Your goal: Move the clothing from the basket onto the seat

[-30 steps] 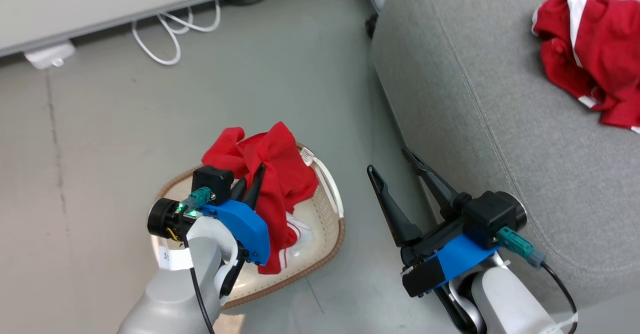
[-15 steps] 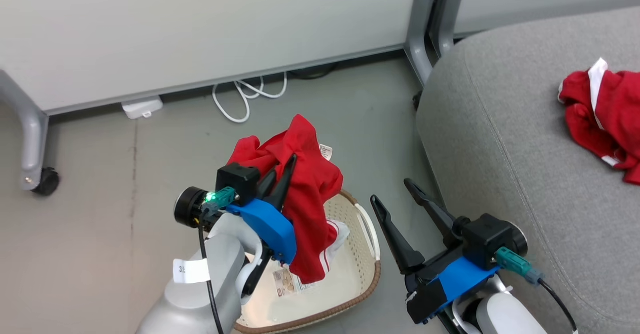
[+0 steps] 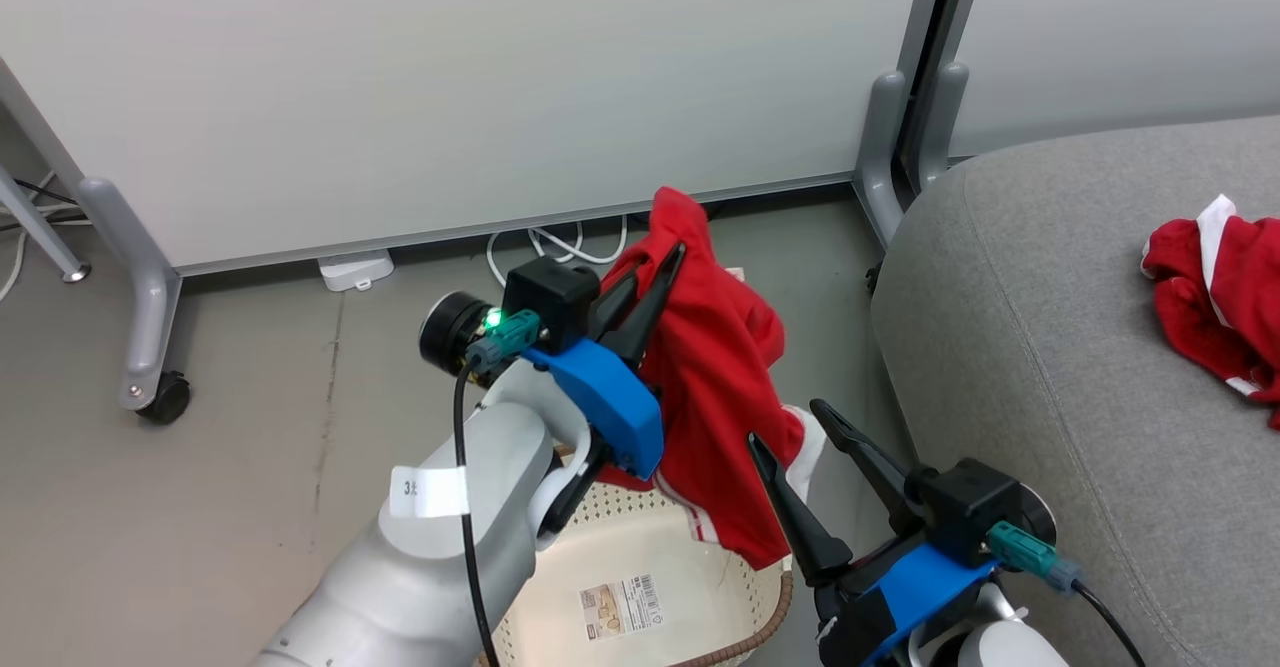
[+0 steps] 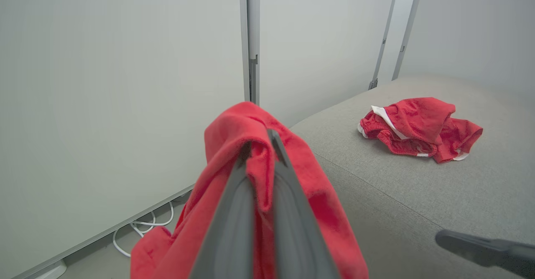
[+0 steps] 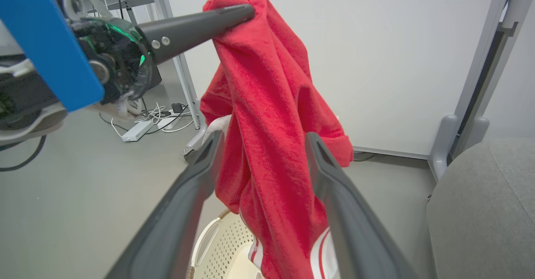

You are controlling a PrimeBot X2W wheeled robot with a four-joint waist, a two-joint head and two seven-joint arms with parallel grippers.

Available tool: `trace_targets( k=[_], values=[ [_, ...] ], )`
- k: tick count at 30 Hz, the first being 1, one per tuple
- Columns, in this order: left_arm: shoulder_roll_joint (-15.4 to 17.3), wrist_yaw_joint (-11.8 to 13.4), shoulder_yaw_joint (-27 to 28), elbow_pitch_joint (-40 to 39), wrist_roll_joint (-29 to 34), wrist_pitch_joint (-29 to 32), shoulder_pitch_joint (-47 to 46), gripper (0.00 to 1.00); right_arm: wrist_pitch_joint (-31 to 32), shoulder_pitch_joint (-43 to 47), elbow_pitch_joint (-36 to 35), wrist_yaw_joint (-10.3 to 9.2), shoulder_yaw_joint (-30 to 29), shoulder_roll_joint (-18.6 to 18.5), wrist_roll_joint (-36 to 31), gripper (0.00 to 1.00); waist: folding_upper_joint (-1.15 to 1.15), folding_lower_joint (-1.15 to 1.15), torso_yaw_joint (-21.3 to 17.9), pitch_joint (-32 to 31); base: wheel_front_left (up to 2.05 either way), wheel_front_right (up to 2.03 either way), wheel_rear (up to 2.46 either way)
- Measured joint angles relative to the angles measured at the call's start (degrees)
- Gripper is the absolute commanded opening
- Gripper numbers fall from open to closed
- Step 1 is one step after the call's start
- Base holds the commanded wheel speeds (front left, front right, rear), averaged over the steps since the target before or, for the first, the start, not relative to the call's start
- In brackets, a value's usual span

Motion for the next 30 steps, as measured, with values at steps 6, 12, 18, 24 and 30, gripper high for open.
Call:
trace_targets(
  k=[6,12,18,24,30],
  values=[
    [-0.3,0.0,-3.2,-0.2,-2.9,0.2,-3.0,0.0,0.7,0.5,-0.2,0.0,0.5,0.0,0.1,1.0,0.0,0.0,0.1,-0.8,0.0,0.0,0.0],
    [-0.4,0.0,-4.1,0.6,-5.0,0.2,-3.3,0.0,1.0,0.6,-0.4,0.0,0.8,0.1,0.2,1.0,0.0,0.01,-0.5,-1.1,0.0,0.0,0.0],
    [-0.4,0.0,-5.3,1.3,-5.9,0.1,-3.3,0.0,1.4,0.5,-0.3,0.0,0.8,-0.1,0.5,1.0,0.0,0.01,-0.6,-1.2,0.0,0.0,0.0],
    [-0.4,0.0,-6.2,1.4,-6.4,0.0,-3.6,0.0,2.9,-1.7,1.8,0.0,1.2,-0.6,0.5,1.0,0.0,0.01,-0.4,-0.9,0.0,0.0,0.0],
    [-0.5,0.0,-7.2,1.0,-6.9,0.0,-3.6,0.0,4.9,-7.0,6.2,0.0,1.9,-1.4,2.1,1.0,0.0,0.01,-0.2,-0.6,0.0,0.0,0.0]
  ],
)
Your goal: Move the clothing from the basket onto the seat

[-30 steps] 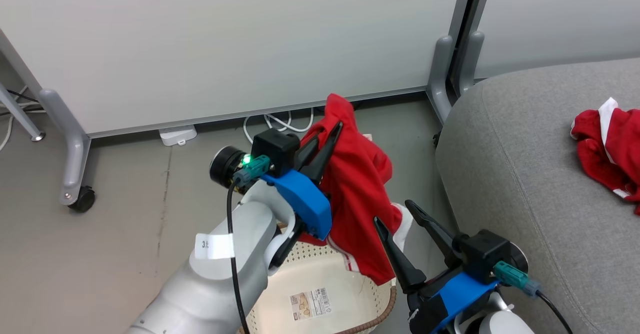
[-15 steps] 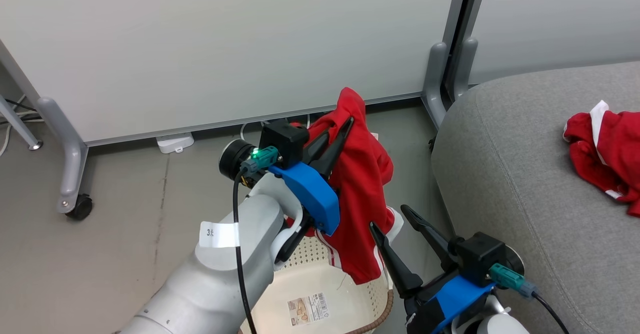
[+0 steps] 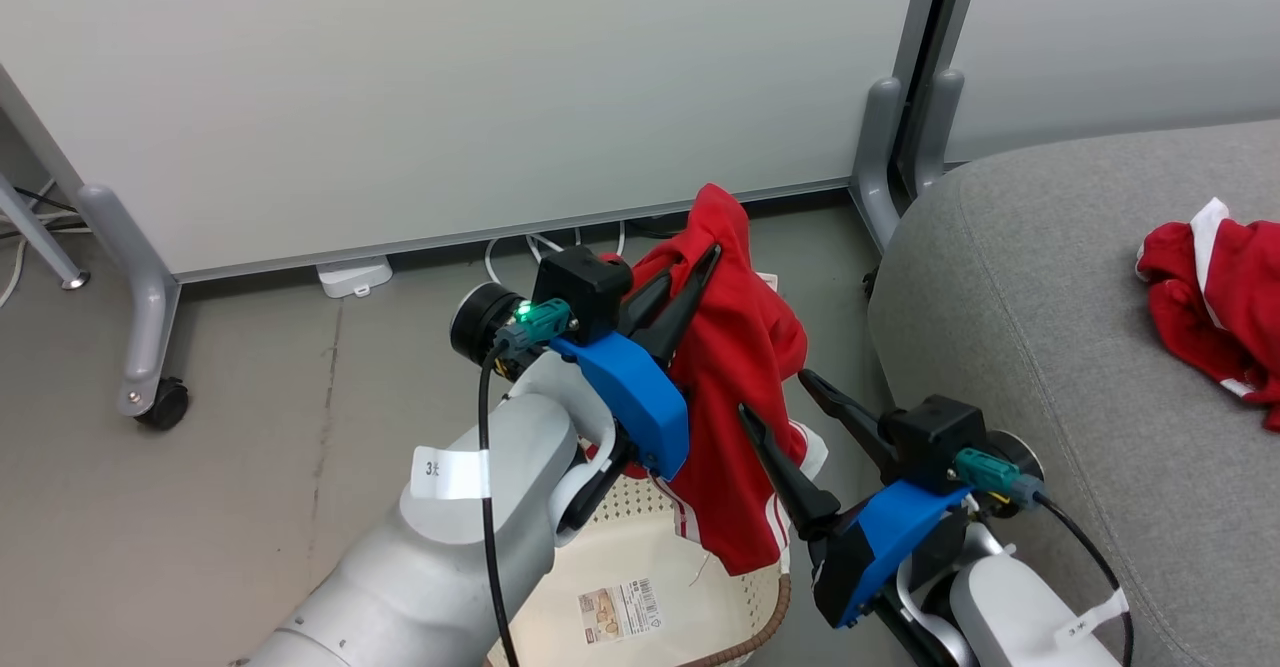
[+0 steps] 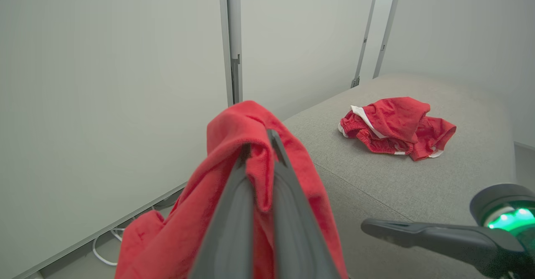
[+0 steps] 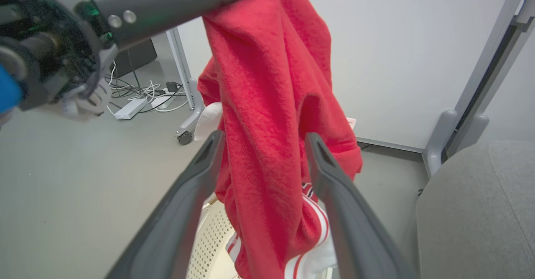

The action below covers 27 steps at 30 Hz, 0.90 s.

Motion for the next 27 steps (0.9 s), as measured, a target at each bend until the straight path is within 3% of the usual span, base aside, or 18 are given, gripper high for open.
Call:
trace_targets(
  k=[14,27],
  values=[
    [0.0,0.0,-2.9,-0.5,-1.1,0.0,0.0,0.0,0.0,-11.7,15.6,0.0,8.3,-0.8,8.3,1.0,0.0,0.0,0.7,0.4,0.0,0.0,0.0],
    [0.0,0.0,-4.3,-0.7,-2.1,0.0,0.0,0.0,-5.5,-21.3,29.9,0.0,16.3,2.3,14.4,1.0,0.0,0.0,0.7,0.0,0.0,0.0,0.0]
  ],
)
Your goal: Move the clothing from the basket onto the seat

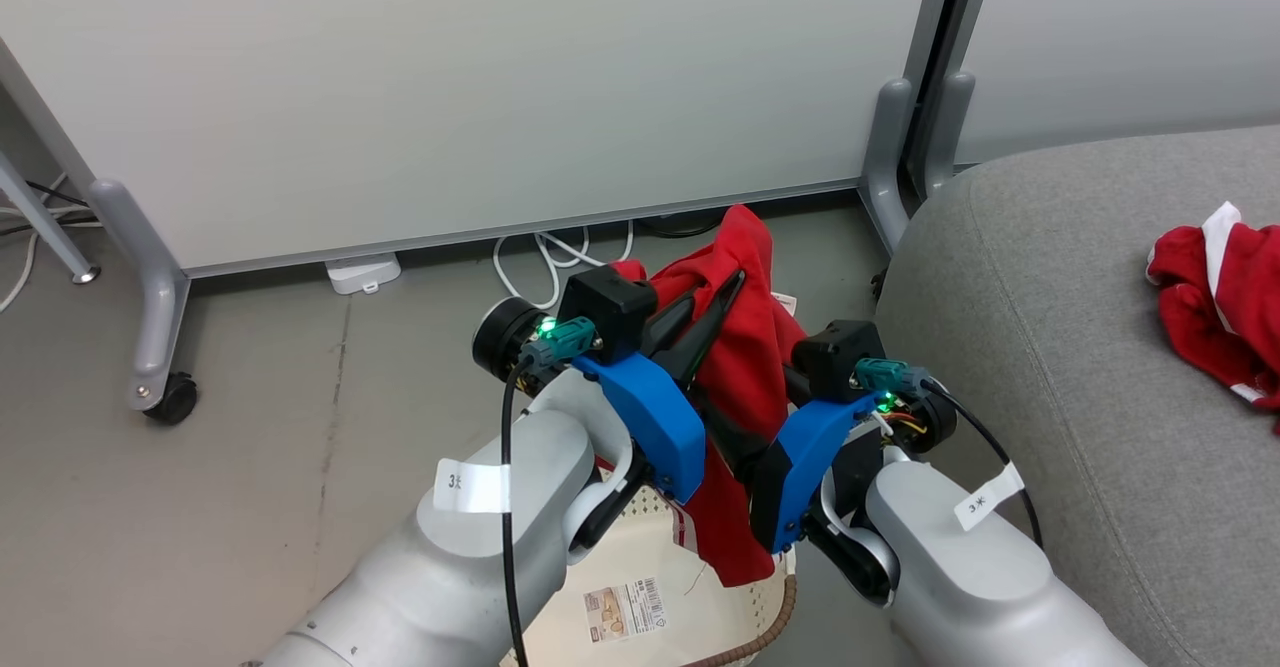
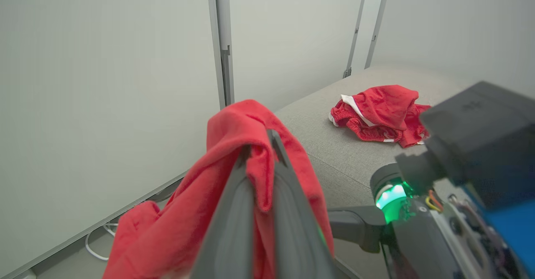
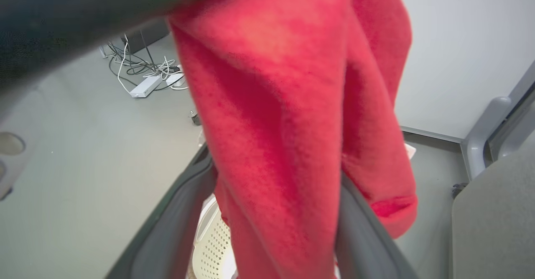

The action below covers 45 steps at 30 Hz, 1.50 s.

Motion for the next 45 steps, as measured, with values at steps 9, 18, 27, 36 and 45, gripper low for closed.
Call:
trace_targets(
  k=[9,18,27,36,45],
  values=[
    [0.0,0.0,-0.2,0.3,-0.4,0.0,-0.2,0.0,-3.6,-3.1,5.7,0.0,3.7,0.8,3.4,0.0,0.0,0.0,0.4,0.2,0.0,0.0,0.0],
    [0.0,0.0,0.2,0.5,-0.3,0.0,-0.4,0.0,-5.5,-4.9,8.6,0.0,6.7,1.0,6.3,0.0,0.0,0.0,0.4,0.3,0.0,0.0,0.0],
    [0.0,0.1,0.5,0.9,0.0,0.0,-0.4,0.0,-6.6,-5.7,10.0,0.0,9.3,1.0,9.0,0.0,0.0,-0.01,0.3,0.2,0.0,0.0,0.0],
    [0.0,0.3,1.6,0.8,0.9,0.0,-0.4,1.0,-7.2,-6.2,10.7,0.0,11.8,1.0,11.6,0.0,0.0,0.0,-0.1,-0.1,0.0,0.0,0.0],
    [0.0,0.6,2.7,0.5,1.8,0.0,-0.2,1.0,-7.8,-6.7,11.9,0.0,13.4,1.0,13.4,0.0,0.0,0.0,0.1,-0.1,0.0,0.0,0.0]
  ],
)
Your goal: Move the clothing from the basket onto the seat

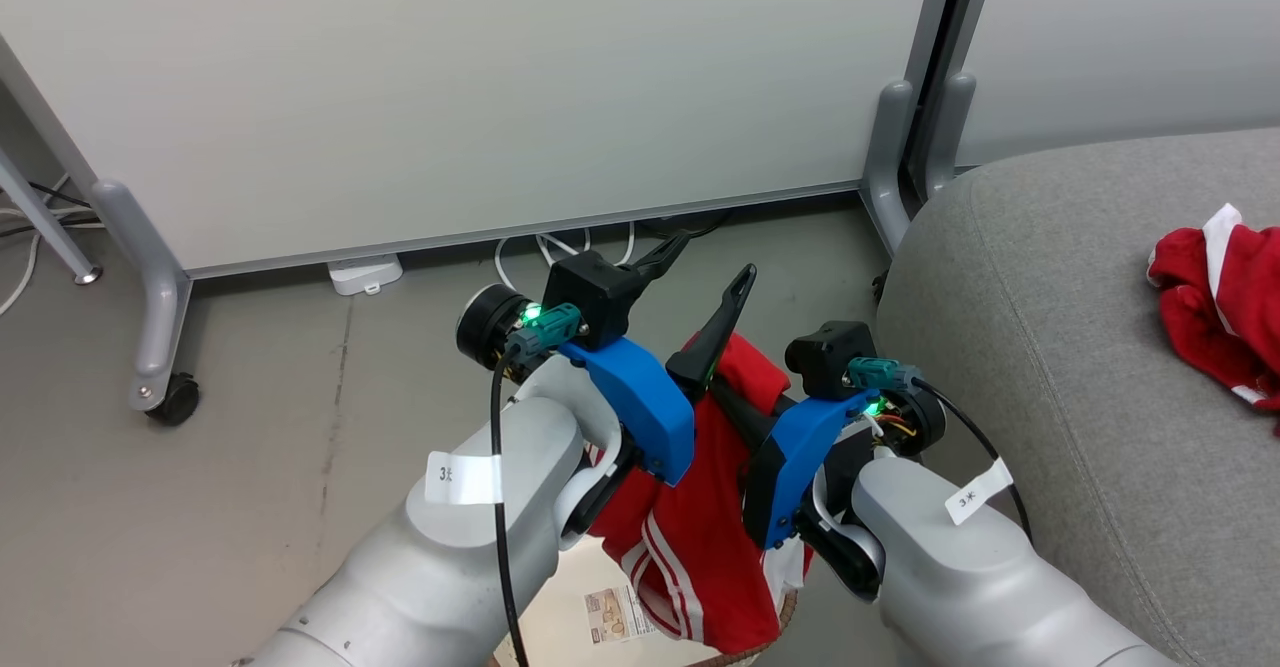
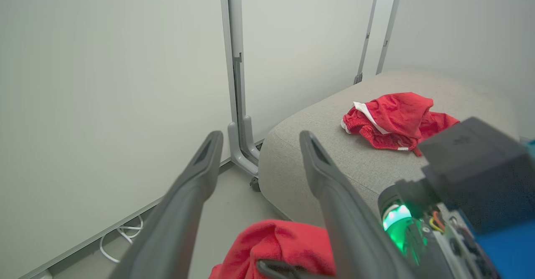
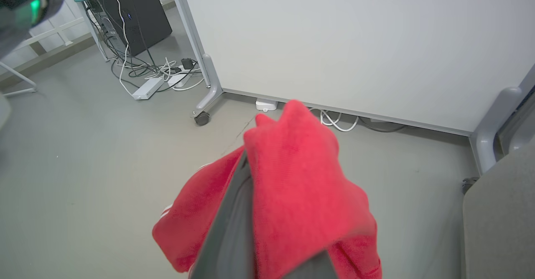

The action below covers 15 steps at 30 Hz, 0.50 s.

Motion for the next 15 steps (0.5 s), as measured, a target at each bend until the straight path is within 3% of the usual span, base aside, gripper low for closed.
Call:
trace_targets(
  k=[6,15],
  values=[
    [0.3,0.8,2.8,-2.4,2.6,0.0,1.8,1.0,-0.4,-0.5,0.6,0.0,0.3,0.0,1.0,0.0,0.0,0.0,0.3,0.1,0.0,0.0,0.0],
    [3.7,1.3,11.7,-13.5,10.7,-0.1,12.2,1.0,-0.9,-1.2,0.5,0.0,0.3,-1.0,1.7,0.0,0.0,0.0,0.1,0.5,0.0,0.0,0.0]
  ],
)
